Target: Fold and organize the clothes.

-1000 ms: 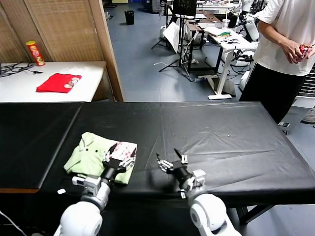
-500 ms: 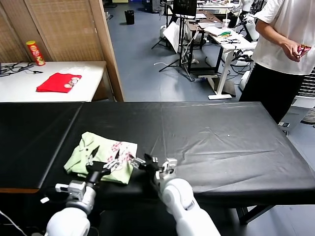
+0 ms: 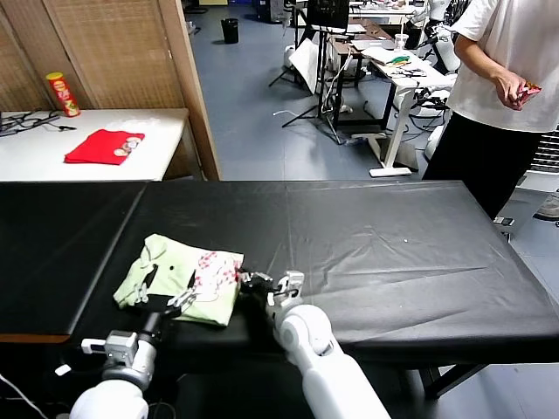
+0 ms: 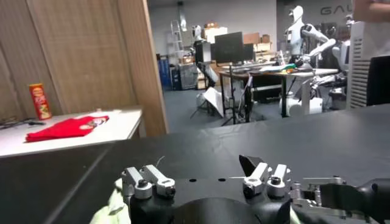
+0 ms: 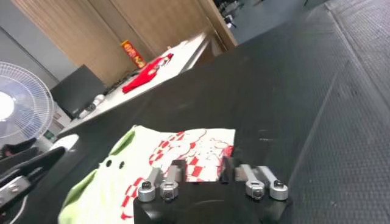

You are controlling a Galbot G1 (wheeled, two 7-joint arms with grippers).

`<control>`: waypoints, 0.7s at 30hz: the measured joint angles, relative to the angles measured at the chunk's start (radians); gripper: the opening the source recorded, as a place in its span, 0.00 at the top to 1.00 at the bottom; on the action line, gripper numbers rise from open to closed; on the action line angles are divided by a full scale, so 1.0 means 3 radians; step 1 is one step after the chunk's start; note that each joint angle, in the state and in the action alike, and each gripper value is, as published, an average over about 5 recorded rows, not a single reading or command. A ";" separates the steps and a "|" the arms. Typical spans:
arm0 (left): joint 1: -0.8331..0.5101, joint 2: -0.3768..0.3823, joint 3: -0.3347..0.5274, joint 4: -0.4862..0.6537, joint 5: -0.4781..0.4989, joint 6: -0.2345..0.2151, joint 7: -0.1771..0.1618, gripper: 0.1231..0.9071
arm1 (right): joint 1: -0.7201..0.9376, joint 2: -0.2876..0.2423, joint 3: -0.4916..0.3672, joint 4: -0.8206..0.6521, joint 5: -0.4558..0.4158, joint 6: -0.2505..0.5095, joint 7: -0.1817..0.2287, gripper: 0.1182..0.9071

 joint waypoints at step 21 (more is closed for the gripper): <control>0.0137 0.0045 -0.0056 0.0184 -0.0217 -0.0369 0.0071 0.14 | -0.0007 -0.1322 0.0367 0.0282 -0.1546 0.0784 -0.0771 0.53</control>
